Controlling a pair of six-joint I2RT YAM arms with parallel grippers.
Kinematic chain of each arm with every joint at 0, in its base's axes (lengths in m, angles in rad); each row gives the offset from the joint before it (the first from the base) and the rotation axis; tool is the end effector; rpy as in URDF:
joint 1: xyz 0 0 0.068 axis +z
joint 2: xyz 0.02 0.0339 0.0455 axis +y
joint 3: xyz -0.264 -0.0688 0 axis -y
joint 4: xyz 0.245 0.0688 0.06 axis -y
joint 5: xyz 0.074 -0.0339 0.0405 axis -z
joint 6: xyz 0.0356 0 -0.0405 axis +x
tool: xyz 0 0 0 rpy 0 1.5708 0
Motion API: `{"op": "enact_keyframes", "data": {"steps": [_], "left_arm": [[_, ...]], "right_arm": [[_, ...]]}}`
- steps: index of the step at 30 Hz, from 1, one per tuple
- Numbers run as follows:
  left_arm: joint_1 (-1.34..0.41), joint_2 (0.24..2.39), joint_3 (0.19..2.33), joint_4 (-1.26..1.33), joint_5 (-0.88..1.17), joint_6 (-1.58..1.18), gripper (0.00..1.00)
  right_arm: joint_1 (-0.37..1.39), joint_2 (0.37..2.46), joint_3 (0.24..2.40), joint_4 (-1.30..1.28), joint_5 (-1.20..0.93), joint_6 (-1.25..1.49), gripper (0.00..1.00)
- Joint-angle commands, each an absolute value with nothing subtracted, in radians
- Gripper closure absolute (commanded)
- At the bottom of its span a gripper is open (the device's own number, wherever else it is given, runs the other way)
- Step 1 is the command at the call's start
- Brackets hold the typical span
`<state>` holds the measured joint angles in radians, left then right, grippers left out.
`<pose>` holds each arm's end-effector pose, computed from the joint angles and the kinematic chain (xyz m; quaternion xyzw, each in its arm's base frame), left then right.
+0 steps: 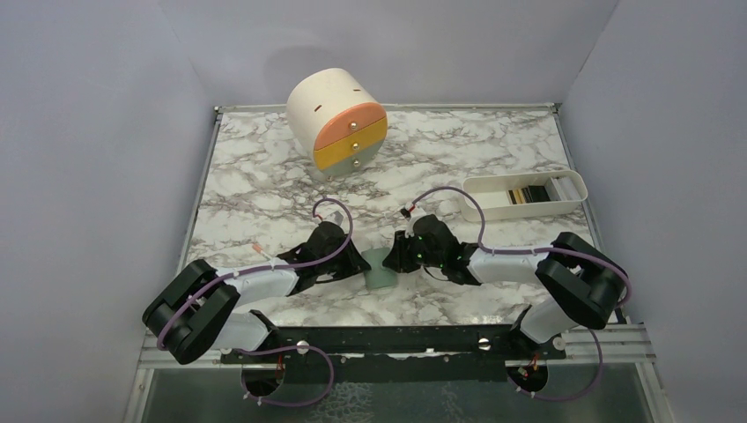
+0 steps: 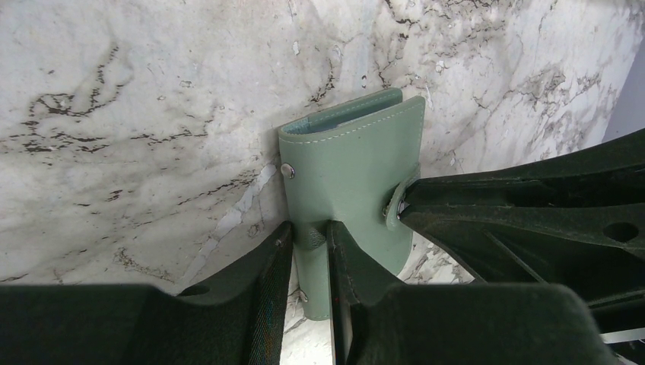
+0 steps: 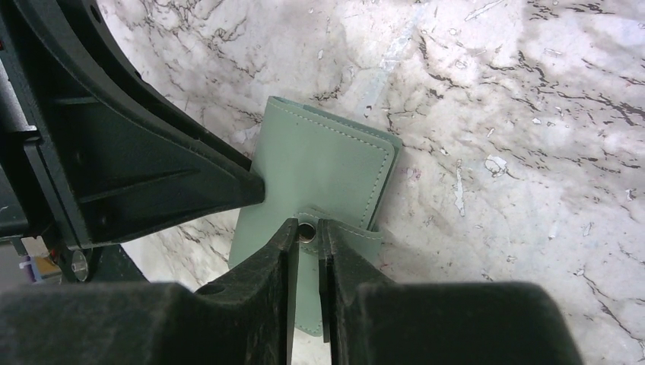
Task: Put the credit cards into the card holder
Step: Close the card holder at the center of the board.
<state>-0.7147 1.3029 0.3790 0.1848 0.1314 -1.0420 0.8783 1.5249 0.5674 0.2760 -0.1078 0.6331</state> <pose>0.1680 -0.1519 0.1351 -0.1225 0.9049 -0.3486 0.2111 0.1777 0.2202 0.1425 -0.1332 0.8919 0.3300 0.2792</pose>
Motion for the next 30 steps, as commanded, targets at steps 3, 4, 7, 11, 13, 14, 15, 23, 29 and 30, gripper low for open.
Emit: {"op": "enact_keyframes", "data": {"steps": [3, 4, 7, 11, 13, 14, 15, 23, 29, 30], "left_arm": [[-0.719, 1.311, 0.365, 0.185, 0.163, -1.045, 0.75], [-0.721, 1.313, 0.366, 0.184, 0.163, -1.045, 0.75], [-0.719, 1.315, 0.368, 0.185, 0.161, -1.045, 0.75], [-0.719, 1.318, 0.371, 0.18, 0.157, -1.043, 0.75], [-0.719, 1.321, 0.373, 0.179, 0.155, -1.04, 0.75], [-0.721, 1.324, 0.374, 0.178, 0.154, -1.039, 0.75], [-0.72, 1.325, 0.374, 0.177, 0.153, -1.039, 0.75], [-0.719, 1.326, 0.373, 0.186, 0.155, -1.042, 0.76], [-0.719, 1.328, 0.375, 0.186, 0.156, -1.042, 0.75], [-0.72, 1.328, 0.375, 0.186, 0.156, -1.042, 0.75]], "right_arm": [[0.887, 1.537, 0.543, 0.26, -0.108, 0.617, 0.85], [0.886, 1.532, 0.539, 0.264, -0.113, 0.617, 0.85], [0.886, 1.529, 0.537, 0.27, -0.132, 0.612, 0.86], [0.886, 1.54, 0.545, 0.27, -0.165, 0.6, 0.86], [0.886, 1.544, 0.55, 0.261, -0.178, 0.593, 0.86], [0.887, 1.544, 0.551, 0.257, -0.181, 0.59, 0.86], [0.888, 1.544, 0.552, 0.253, -0.185, 0.588, 0.86], [0.891, 1.561, 0.575, 0.199, -0.182, 0.575, 0.89], [0.907, 1.589, 0.599, 0.158, -0.162, 0.562, 0.9], [0.91, 1.594, 0.601, 0.151, -0.16, 0.559, 0.9]]}}
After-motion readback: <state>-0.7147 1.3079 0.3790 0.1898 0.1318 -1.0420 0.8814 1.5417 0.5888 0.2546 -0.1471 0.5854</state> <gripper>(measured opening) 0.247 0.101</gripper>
